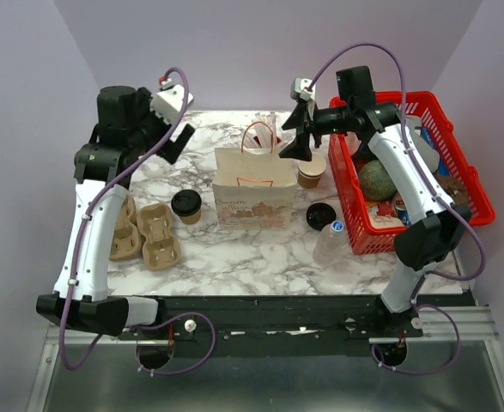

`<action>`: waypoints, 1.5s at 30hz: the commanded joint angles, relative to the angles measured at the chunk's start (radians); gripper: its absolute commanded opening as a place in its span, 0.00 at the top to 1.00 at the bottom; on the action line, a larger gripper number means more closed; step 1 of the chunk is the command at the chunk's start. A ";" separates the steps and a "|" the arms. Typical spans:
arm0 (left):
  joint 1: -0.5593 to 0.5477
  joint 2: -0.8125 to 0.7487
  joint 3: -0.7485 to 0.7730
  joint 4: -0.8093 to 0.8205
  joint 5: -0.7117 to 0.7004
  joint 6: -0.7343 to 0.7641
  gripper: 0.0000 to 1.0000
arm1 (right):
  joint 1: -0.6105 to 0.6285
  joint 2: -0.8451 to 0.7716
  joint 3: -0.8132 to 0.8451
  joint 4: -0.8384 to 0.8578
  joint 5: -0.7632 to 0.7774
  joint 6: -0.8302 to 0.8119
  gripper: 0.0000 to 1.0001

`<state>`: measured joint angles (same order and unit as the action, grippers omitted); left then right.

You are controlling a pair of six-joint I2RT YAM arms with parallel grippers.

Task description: Pack the takeout coffee

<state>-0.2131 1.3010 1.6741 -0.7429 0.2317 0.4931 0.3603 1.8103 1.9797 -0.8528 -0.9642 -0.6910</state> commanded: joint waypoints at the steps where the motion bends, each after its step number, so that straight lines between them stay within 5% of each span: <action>1: 0.127 0.006 -0.017 -0.380 0.000 0.078 0.05 | -0.003 -0.058 -0.018 0.099 0.062 0.094 0.08; 4: 0.159 0.006 -0.112 -0.441 -0.055 0.079 0.05 | -0.001 -0.059 -0.015 0.162 0.148 0.178 0.08; 10: 0.169 0.107 -0.180 -0.477 -0.216 -0.272 0.15 | -0.003 -0.086 -0.031 0.255 0.283 0.321 0.08; 16: 0.259 0.138 -0.338 -0.386 -0.155 -0.453 0.19 | -0.003 -0.127 -0.107 0.259 0.294 0.301 0.08; 32: 0.322 0.339 -0.405 -0.363 -0.157 -0.556 0.39 | -0.001 -0.200 -0.199 0.251 0.349 0.234 0.08; 45: 0.322 0.432 -0.421 -0.354 -0.149 -0.574 0.43 | -0.001 -0.163 -0.171 0.248 0.340 0.237 0.08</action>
<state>0.1040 1.7145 1.2644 -1.1000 0.0864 -0.0555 0.3588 1.6306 1.7893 -0.6147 -0.6365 -0.4458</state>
